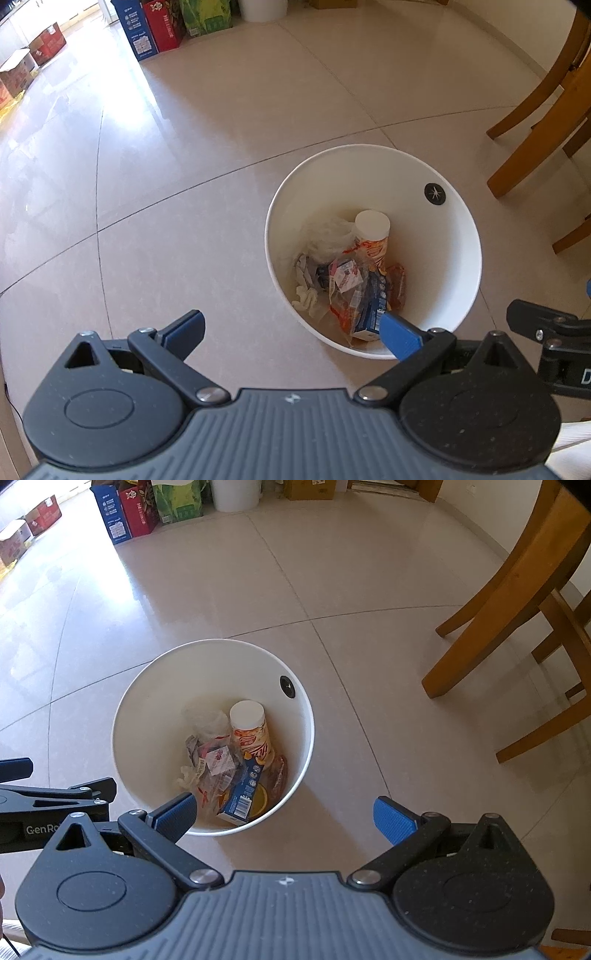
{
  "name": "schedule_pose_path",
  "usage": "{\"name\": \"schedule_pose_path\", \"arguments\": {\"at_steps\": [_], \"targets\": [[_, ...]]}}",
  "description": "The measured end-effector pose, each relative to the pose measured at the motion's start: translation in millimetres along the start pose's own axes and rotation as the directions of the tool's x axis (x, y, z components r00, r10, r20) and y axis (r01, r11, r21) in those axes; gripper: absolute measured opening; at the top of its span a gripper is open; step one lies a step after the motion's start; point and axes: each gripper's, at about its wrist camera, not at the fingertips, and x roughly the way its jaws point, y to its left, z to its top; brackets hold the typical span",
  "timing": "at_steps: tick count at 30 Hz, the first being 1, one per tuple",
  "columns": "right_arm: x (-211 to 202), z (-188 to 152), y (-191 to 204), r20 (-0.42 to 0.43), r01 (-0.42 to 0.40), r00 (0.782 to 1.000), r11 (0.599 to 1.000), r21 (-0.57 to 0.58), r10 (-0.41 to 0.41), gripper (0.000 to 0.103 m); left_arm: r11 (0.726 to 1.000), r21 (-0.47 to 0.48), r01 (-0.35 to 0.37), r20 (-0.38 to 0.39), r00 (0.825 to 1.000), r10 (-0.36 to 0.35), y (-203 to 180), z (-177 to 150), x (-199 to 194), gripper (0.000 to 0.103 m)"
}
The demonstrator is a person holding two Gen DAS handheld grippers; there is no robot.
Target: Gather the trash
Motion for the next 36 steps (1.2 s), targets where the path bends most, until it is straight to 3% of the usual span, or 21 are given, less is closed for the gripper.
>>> {"name": "schedule_pose_path", "arguments": {"at_steps": [36], "targets": [[3.2,1.8,6.1,-0.011,0.001,1.000,1.000,0.002,-0.001,0.103,1.000,-0.007,0.026,-0.022,0.999,-0.026,5.6,-1.6,-0.5,0.100]]}}
